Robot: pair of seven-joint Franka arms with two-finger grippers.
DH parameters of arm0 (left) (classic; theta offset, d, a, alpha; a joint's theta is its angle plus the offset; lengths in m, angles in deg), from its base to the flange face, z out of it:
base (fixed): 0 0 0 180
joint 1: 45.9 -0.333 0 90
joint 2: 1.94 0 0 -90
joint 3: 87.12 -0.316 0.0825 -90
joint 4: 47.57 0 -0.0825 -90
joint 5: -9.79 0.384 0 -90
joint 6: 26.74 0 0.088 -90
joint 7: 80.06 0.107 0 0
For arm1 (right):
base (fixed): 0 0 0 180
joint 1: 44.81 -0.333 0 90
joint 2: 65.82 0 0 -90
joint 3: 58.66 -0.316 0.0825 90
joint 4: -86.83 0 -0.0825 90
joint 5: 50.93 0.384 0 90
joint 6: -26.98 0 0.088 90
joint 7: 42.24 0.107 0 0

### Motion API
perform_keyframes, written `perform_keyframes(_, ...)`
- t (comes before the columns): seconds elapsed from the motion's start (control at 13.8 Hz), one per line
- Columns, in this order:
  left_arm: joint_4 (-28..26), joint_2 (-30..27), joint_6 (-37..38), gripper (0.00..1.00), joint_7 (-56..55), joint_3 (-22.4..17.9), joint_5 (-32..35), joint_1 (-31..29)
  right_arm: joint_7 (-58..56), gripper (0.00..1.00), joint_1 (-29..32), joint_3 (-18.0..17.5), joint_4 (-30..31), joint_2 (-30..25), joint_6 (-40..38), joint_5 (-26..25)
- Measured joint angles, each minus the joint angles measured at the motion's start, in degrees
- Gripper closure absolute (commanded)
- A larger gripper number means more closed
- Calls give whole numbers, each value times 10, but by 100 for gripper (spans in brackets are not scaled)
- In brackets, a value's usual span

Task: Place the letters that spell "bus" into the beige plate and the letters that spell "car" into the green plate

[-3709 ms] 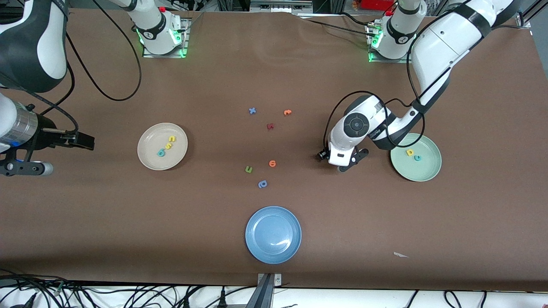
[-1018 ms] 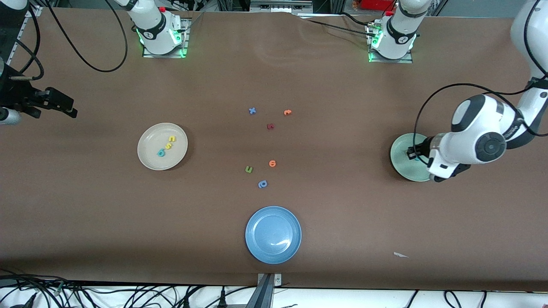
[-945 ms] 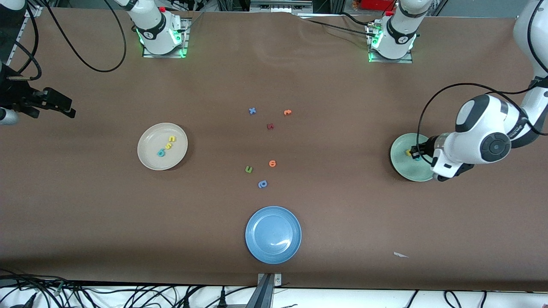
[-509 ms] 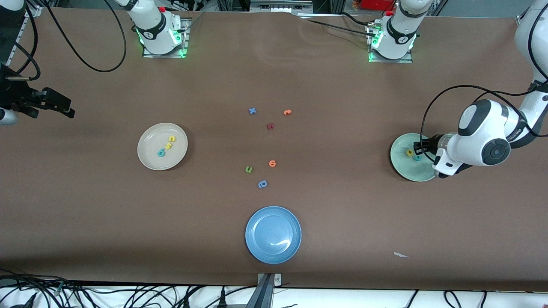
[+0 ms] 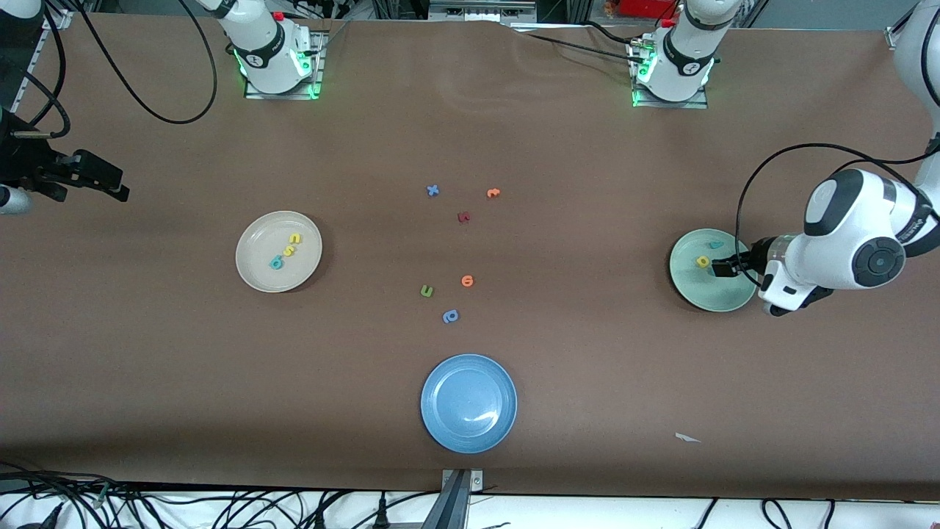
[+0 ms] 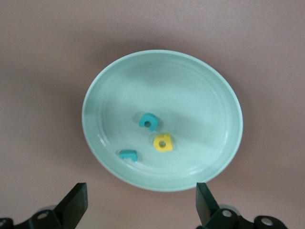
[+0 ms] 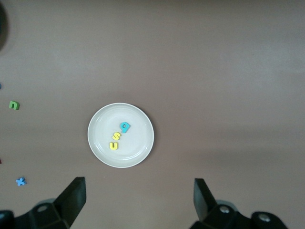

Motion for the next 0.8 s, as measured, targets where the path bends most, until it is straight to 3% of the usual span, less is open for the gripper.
perform_keyframes(0.22, 74, -15, 65, 0, 40, 9, -1, 31, 0, 0, 0, 0, 0, 0, -1, 0)
perform_keyframes(0.36, 121, -35, 91, 0, 79, -8, -29, 54, 0, 0, 0, 0, 0, 0, -1, 0)
perform_keyframes(0.51, 166, -74, 109, 0, 141, -88, -102, 104, 0, 0, 0, 0, 0, 0, -1, 0)
perform_keyframes(0.8, 193, -165, 118, 0, 259, -307, -231, 254, 0, 0, 0, 0, 0, 0, -7, 0)
